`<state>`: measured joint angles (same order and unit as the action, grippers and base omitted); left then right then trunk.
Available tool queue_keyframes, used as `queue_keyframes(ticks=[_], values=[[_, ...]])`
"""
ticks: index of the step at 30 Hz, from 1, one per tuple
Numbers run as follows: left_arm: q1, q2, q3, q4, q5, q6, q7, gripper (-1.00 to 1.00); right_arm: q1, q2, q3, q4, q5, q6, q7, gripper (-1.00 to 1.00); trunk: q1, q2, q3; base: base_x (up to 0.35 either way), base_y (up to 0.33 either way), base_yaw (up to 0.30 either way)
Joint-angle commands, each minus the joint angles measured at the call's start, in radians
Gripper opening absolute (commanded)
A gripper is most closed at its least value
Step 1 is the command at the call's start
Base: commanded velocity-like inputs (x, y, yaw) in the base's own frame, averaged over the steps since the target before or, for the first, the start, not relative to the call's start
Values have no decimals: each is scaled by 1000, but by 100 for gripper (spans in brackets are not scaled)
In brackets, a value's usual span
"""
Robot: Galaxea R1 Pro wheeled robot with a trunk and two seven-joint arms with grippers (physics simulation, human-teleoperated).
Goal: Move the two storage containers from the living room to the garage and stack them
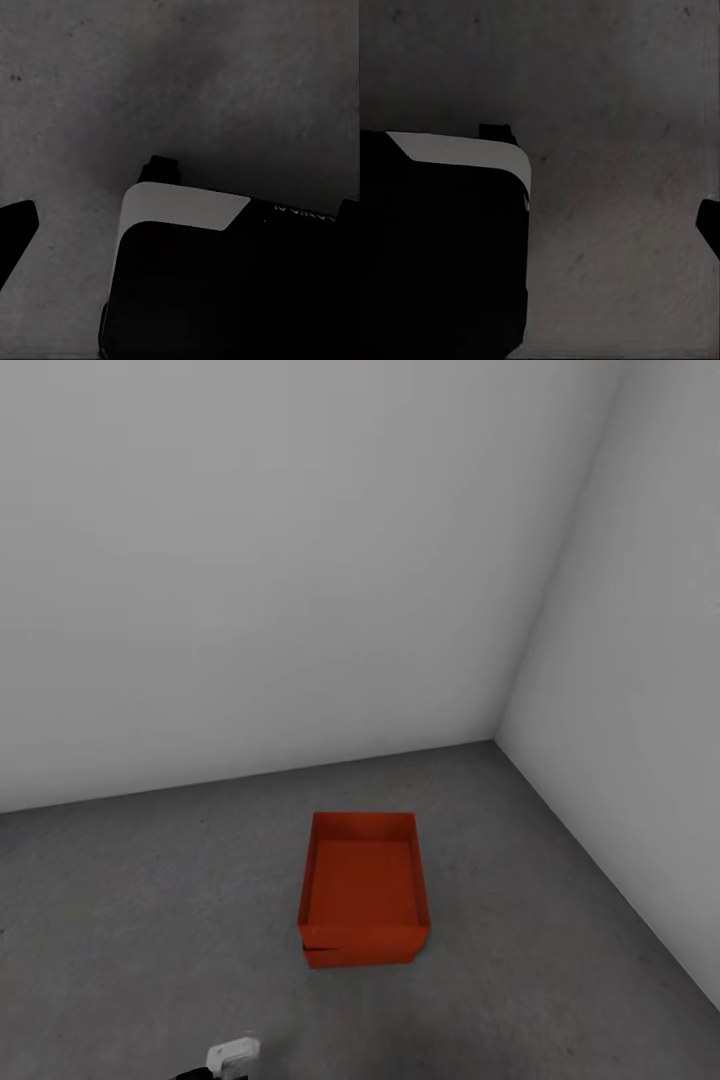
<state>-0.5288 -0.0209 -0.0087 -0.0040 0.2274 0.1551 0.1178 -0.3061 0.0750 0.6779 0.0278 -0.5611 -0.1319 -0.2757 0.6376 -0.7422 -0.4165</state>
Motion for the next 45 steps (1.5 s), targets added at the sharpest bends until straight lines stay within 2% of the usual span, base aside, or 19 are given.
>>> queue_keyframes(ticks=[1, 7, 15, 20, 28, 37, 41, 45], values=[[7, 2, -2, -1, 6, 3, 2, 100, 4, 1, 8, 3, -9, -6, 0, 100, 0, -1, 1, 0, 0, 0], [77, 8, -2, -1, 8, -57, -30, 100, 57, 0, 8, 3, -15, -16, 22, 100, 0, -1, 10, 0, 0, 0], [157, 24, -1, -1, 10, -83, -38, 100, 89, -4, 7, 3, -29, -25, 65, 100, 0, -1, 22, 0, 0, 0], [198, 25, -1, -1, 10, -146, -38, 100, 112, -10, 6, 4, -38, -47, 80, 100, 0, -1, 30, 0, 0, 0], [221, 24, -2, -1, 11, -164, -41, 100, 146, -11, 6, 3, -40, -83, 83, 100, 0, -1, 43, 0, 0, 0], [255, 23, -1, -1, 7, -167, -43, 100, 151, -11, 6, 4, -41, -96, 109, 100, 0, -1, 57, 0, 0, 0], [260, 23, -2, -1, 6, -168, -43, 100, 151, -16, 4, 4, -42, -94, 190, 100, 0, -1, 63, 0, 0, 0], [260, 23, -2, -1, 6, -168, -43, 100, 151, -40, 3, 4, -42, -92, 253, 100, 0, -1, 69, 0, 0, 0]])
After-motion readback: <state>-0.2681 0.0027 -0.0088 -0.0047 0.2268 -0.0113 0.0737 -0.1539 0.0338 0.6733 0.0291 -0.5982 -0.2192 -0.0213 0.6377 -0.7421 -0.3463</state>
